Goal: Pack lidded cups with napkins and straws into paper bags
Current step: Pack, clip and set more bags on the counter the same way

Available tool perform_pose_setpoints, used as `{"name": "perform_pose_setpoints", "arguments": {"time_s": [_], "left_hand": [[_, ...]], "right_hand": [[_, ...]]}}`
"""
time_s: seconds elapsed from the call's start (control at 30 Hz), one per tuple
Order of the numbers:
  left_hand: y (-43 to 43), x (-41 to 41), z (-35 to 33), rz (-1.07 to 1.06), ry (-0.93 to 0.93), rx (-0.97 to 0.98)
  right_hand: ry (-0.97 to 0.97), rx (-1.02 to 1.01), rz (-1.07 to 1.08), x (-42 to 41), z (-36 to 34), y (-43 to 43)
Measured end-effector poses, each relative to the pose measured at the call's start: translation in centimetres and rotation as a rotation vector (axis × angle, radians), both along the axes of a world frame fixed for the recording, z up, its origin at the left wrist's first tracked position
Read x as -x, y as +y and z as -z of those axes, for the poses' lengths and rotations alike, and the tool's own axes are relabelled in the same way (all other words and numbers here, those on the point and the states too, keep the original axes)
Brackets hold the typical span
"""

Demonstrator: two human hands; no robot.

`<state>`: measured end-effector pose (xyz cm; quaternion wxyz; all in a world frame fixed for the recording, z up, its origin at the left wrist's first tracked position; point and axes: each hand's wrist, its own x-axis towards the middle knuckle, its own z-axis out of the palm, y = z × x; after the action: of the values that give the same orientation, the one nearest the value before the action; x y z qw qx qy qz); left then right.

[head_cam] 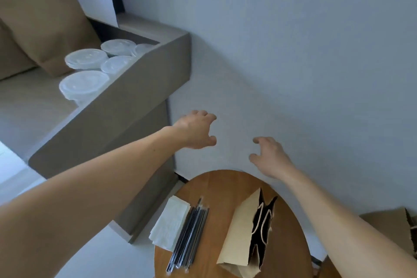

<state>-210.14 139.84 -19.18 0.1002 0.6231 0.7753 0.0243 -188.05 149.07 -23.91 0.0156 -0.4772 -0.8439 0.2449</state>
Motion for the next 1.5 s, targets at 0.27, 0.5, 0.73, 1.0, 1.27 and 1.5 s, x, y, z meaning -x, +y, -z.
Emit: {"name": "perform_pose_setpoints", "arguments": {"time_s": [0.27,0.5,0.73,1.0,1.27,1.5], "left_hand": [[-6.0,11.9,-13.7,-0.217,0.121,-0.366],[-14.5,22.8,-15.7,-0.489,0.122,-0.363],[-19.2,29.5,-12.5,-0.584,0.033,-0.362],[-21.3,33.5,-10.3,-0.614,-0.02,-0.355],[-20.9,34.3,-11.0,-0.588,-0.005,-0.348],[-15.8,31.2,-15.4,-0.446,0.059,-0.449]], "right_hand": [[0.223,-0.31,-0.225,16.0,-13.6,-0.2],[0.307,-0.293,-0.487,30.7,-19.1,-6.1],[-0.016,-0.256,-0.685,42.3,-18.2,-9.2],[-0.303,-0.134,-0.75,48.5,-16.9,-7.4],[-0.057,-0.182,-0.735,48.4,-17.4,-6.8],[0.349,-0.391,-0.596,40.7,-26.6,-4.8]]}}
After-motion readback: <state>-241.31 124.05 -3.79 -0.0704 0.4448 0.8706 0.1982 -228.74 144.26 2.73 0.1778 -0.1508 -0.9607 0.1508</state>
